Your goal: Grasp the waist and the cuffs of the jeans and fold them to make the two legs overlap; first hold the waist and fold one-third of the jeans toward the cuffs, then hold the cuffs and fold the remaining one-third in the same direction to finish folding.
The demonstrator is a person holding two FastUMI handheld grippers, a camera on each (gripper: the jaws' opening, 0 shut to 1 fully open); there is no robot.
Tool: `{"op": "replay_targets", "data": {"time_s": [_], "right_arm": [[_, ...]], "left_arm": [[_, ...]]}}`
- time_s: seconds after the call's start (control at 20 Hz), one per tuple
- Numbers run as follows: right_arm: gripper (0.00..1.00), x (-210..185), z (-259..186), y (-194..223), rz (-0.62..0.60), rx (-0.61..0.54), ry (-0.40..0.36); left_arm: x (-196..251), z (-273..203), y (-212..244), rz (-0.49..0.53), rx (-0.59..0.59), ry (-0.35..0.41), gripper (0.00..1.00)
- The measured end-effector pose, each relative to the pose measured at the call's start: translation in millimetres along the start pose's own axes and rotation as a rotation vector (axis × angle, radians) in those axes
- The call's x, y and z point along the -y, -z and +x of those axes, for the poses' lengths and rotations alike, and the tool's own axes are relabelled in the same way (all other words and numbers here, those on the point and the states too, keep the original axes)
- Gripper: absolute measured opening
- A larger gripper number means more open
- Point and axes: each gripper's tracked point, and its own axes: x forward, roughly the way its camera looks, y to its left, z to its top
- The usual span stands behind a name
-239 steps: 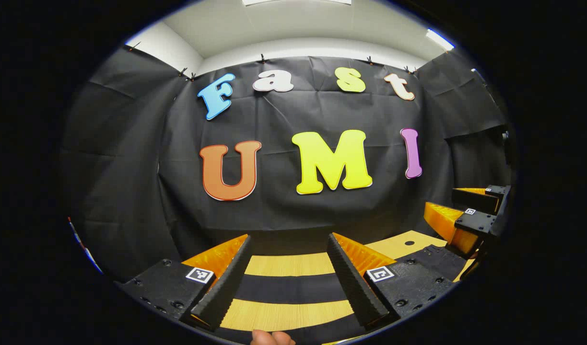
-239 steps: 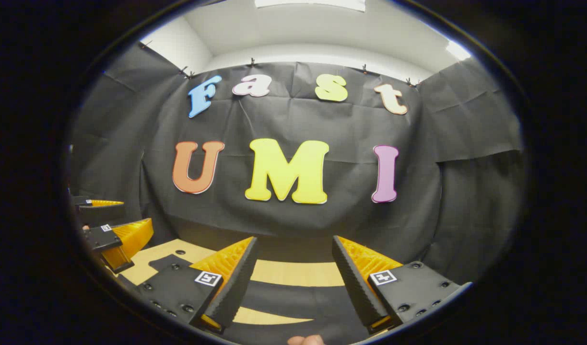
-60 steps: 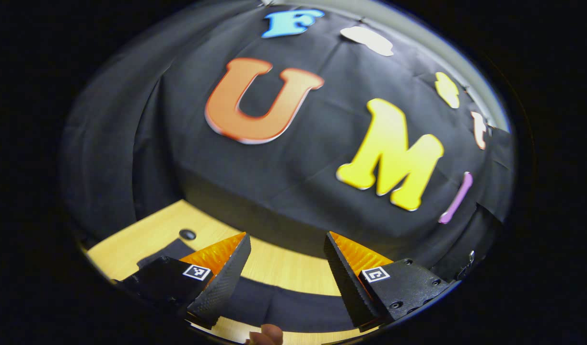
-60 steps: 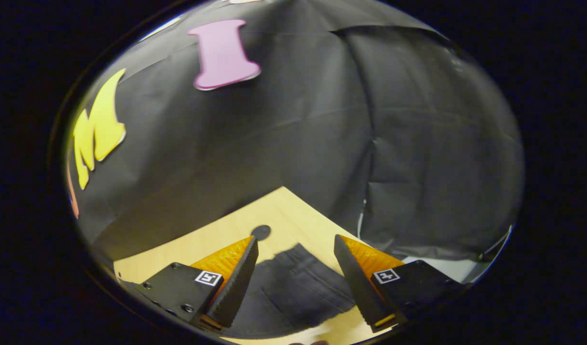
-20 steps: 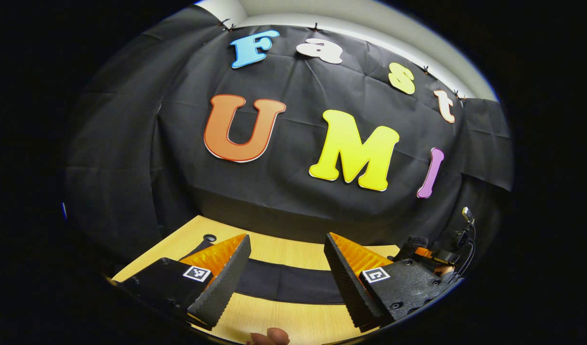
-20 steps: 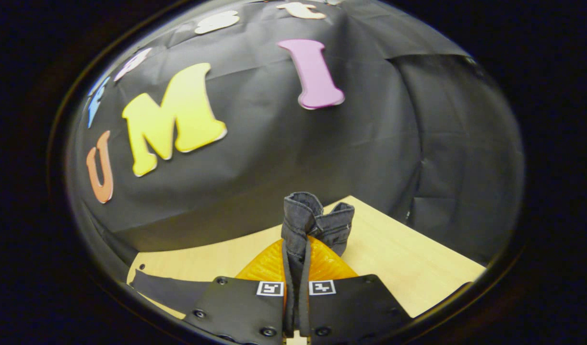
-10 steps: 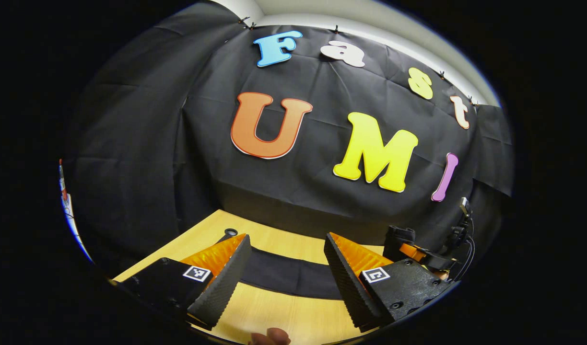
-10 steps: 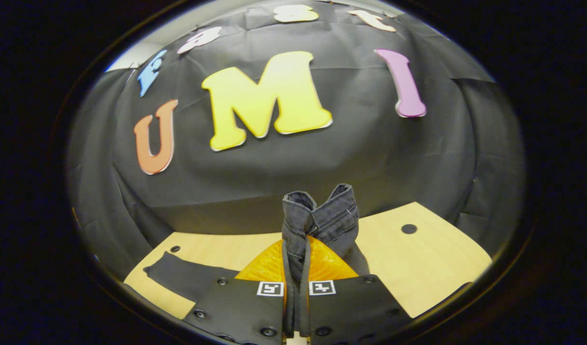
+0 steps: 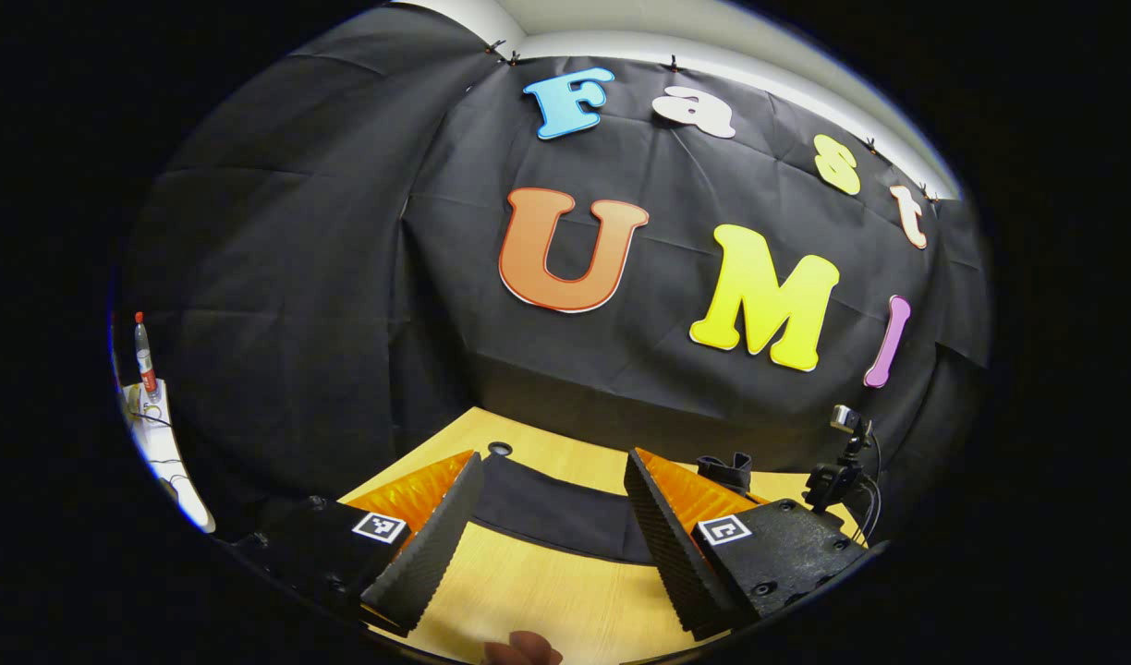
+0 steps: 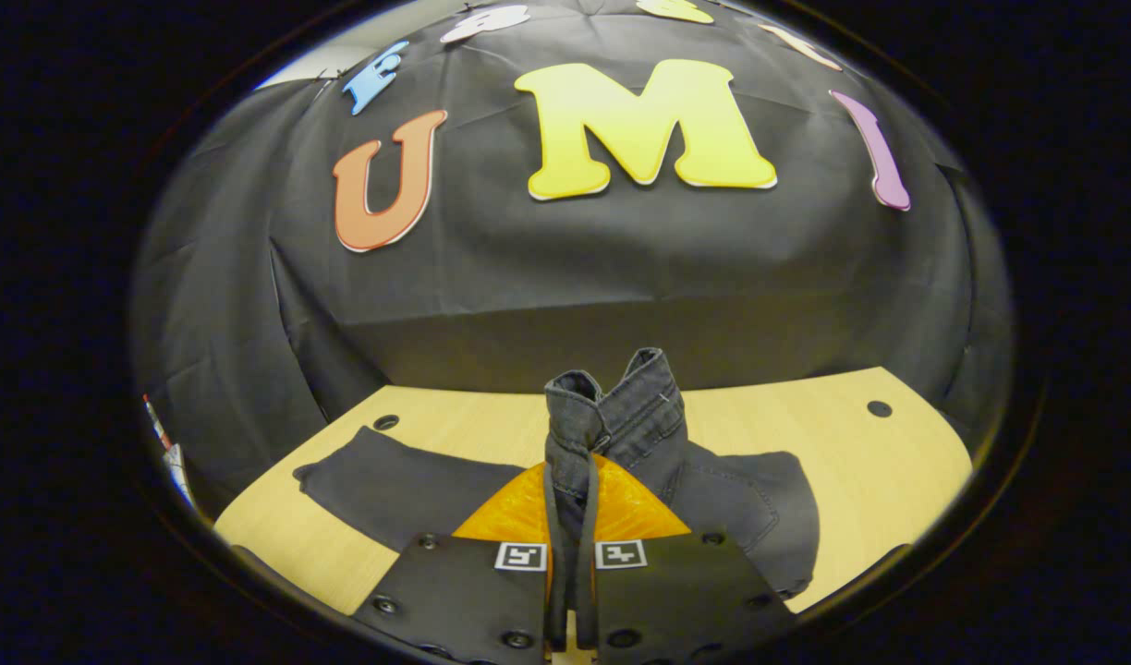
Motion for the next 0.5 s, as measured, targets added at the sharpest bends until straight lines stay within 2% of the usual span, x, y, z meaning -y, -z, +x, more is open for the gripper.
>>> {"op": "replay_targets", "data": {"time_s": [0.35,0.45,0.5], "right_arm": [[0.05,0.0,-1.6,-1.0,-0.023,-0.056,0.018],[0.33,-10.7,-3.4,6.9,0.034,-0.115,-0.09],[0.47,-17.5,0.8,21.6,0.032,-0.138,-0.09]], "left_arm": [[-16.4,-8.8,4.4,0.006,-0.015,-0.018,0.99],[-18.8,-6.4,6.8,0.001,-0.015,-0.018,0.99],[-18.2,-4.7,7.5,-0.006,-0.018,-0.014,0.99]]}}
